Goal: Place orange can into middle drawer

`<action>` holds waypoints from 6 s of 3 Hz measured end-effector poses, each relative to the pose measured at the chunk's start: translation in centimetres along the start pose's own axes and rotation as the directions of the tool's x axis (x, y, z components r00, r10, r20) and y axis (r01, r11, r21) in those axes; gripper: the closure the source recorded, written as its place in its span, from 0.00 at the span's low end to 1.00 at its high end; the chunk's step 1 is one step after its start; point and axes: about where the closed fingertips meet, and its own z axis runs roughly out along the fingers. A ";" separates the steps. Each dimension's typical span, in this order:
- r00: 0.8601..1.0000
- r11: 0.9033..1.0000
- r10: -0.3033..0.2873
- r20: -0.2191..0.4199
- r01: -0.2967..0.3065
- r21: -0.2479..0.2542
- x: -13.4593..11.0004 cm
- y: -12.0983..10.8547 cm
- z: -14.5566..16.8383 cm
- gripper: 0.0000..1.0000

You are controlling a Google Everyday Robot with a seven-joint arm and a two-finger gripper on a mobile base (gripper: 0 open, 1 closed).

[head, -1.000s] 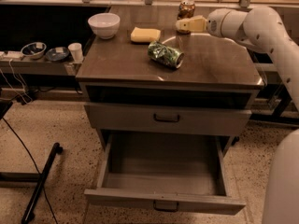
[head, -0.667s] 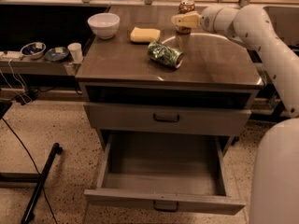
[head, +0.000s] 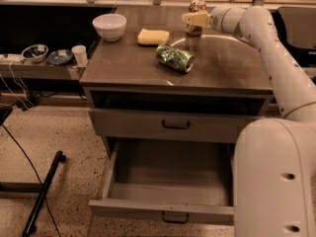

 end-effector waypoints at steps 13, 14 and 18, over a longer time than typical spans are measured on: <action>0.976 0.889 -0.176 0.132 0.215 -0.404 -7.4 11.6 -17.5 1.00; 0.978 0.882 -0.080 0.191 0.159 -0.445 -5.3 11.9 -19.0 1.00; 0.982 0.778 -0.052 0.182 0.154 -0.610 4.8 19.1 -30.1 1.00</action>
Offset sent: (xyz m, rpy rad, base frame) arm 0.0702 0.0016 0.0109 0.0423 -0.0051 0.0470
